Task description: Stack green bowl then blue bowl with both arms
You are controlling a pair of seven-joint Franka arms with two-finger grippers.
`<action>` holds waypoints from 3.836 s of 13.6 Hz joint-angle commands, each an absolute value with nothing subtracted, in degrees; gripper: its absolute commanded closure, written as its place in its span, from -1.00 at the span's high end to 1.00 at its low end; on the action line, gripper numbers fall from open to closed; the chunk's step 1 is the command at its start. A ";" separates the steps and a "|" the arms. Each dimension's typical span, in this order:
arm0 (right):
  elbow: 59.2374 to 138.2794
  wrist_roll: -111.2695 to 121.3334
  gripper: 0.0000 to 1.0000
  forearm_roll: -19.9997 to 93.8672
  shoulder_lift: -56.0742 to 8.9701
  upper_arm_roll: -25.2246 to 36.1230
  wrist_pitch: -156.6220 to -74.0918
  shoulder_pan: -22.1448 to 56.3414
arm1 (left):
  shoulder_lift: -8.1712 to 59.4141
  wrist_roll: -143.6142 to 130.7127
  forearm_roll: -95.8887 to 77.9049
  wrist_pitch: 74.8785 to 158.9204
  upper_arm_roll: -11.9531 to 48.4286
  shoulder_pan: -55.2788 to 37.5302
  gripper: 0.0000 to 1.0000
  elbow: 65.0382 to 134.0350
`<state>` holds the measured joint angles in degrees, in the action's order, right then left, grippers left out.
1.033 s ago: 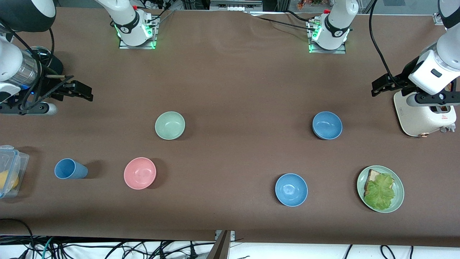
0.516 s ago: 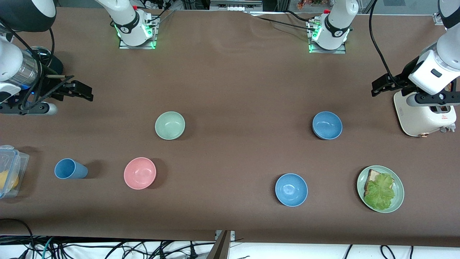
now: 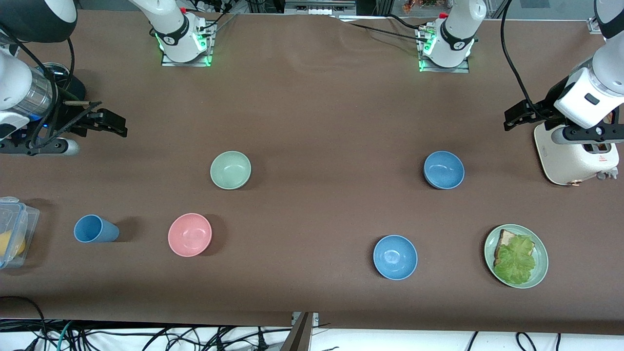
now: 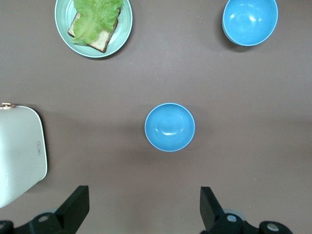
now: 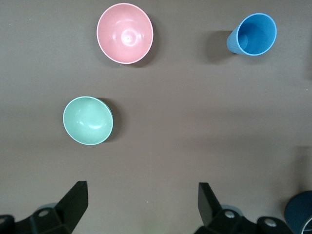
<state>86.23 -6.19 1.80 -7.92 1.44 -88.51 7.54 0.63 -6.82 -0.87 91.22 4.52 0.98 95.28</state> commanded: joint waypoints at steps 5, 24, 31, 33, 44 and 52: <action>85.87 -6.33 0.99 1.76 -7.47 0.97 -88.33 7.21 | 1.58 -7.21 -0.09 89.82 4.75 1.05 1.00 93.16; 85.87 -6.33 0.99 4.75 -8.26 0.97 -91.06 7.21 | 1.76 -7.21 -0.18 89.82 4.75 1.23 1.00 93.16; 86.13 -5.62 0.99 4.75 -14.06 0.70 -90.17 8.79 | 1.76 -7.29 -0.18 89.74 4.75 1.23 1.00 93.16; 86.57 -5.71 0.99 4.66 -14.06 0.70 -90.87 8.96 | 1.76 -7.12 -0.18 89.47 4.75 1.49 1.00 93.16; 108.00 -8.96 0.99 6.33 -20.39 -5.19 -127.07 12.92 | 1.85 -7.03 -0.09 88.95 4.66 1.49 1.00 93.16; 115.22 -8.88 0.80 6.42 -23.55 -5.19 -134.56 12.83 | 1.85 -7.12 0.26 88.95 4.66 1.58 1.00 93.16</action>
